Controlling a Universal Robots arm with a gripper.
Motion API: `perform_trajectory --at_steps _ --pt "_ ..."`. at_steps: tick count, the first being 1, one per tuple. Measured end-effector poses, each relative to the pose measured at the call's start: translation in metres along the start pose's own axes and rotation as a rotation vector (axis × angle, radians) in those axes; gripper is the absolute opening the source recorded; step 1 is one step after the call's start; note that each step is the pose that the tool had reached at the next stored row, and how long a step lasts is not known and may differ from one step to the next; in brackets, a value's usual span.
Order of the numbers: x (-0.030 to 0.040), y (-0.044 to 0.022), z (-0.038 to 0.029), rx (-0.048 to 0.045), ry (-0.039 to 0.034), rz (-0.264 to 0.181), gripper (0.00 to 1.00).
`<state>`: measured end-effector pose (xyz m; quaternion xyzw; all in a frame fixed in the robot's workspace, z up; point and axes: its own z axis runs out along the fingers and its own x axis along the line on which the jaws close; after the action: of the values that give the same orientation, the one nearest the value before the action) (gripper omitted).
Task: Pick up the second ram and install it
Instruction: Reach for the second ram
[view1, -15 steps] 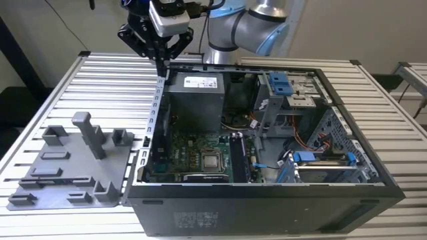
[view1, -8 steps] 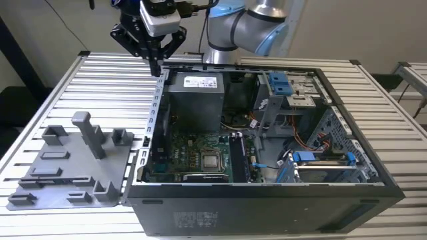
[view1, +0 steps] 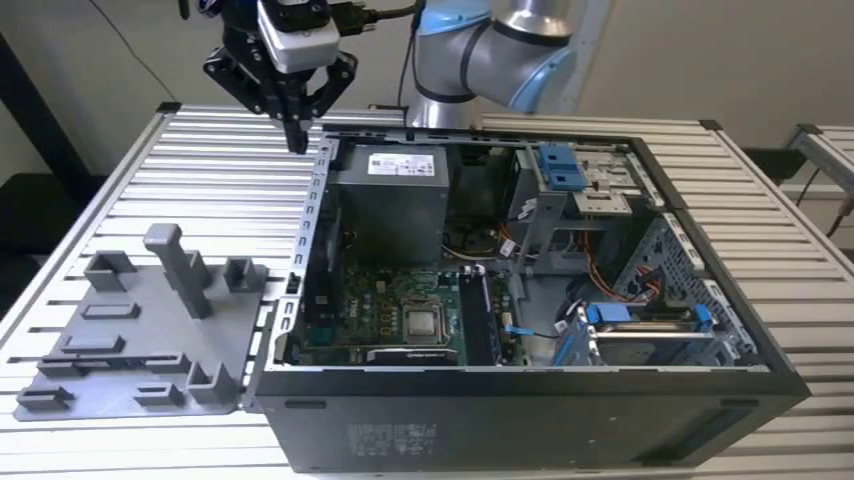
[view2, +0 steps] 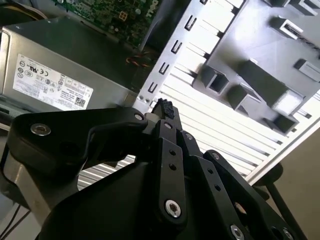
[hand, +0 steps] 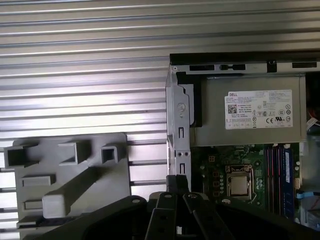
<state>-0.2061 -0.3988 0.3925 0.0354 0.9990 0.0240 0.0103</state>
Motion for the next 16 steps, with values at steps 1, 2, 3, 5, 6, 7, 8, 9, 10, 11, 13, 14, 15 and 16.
perform_trajectory --at_steps 1,2,3,5,6,7,8,9,10,11,13,14,15,16 --pt "0.0022 -0.0002 -0.0001 0.0001 0.0000 0.000 0.11" --pt "0.0046 -0.0003 -0.0001 0.0001 0.0001 0.000 0.11" --pt "0.0071 -0.0005 -0.0002 0.0000 0.0000 0.000 0.11" --pt "0.0117 -0.0008 -0.0003 0.0000 0.0000 0.000 0.11" --pt "0.0140 -0.0010 -0.0003 0.0000 0.0000 0.000 0.11" --pt "0.0163 -0.0011 -0.0004 0.0000 0.0000 0.000 0.11" --pt "0.0186 -0.0013 -0.0004 0.0000 0.0000 0.000 0.11" --pt "0.0211 -0.0015 -0.0005 0.0000 0.0000 0.000 0.11" --pt "0.0235 -0.0017 -0.0005 0.0000 0.0000 0.000 0.11" --pt "0.0258 -0.0018 -0.0006 0.0000 0.0000 0.000 0.11" --pt "0.0304 -0.0021 -0.0007 0.0001 0.0000 0.000 0.11" --pt "0.0328 -0.0023 -0.0008 0.0001 0.0001 0.000 0.11" --pt "0.0351 -0.0025 -0.0008 0.0000 0.0000 0.000 0.11" --pt "0.0371 -0.0026 -0.0009 0.0001 0.0000 0.000 0.11"
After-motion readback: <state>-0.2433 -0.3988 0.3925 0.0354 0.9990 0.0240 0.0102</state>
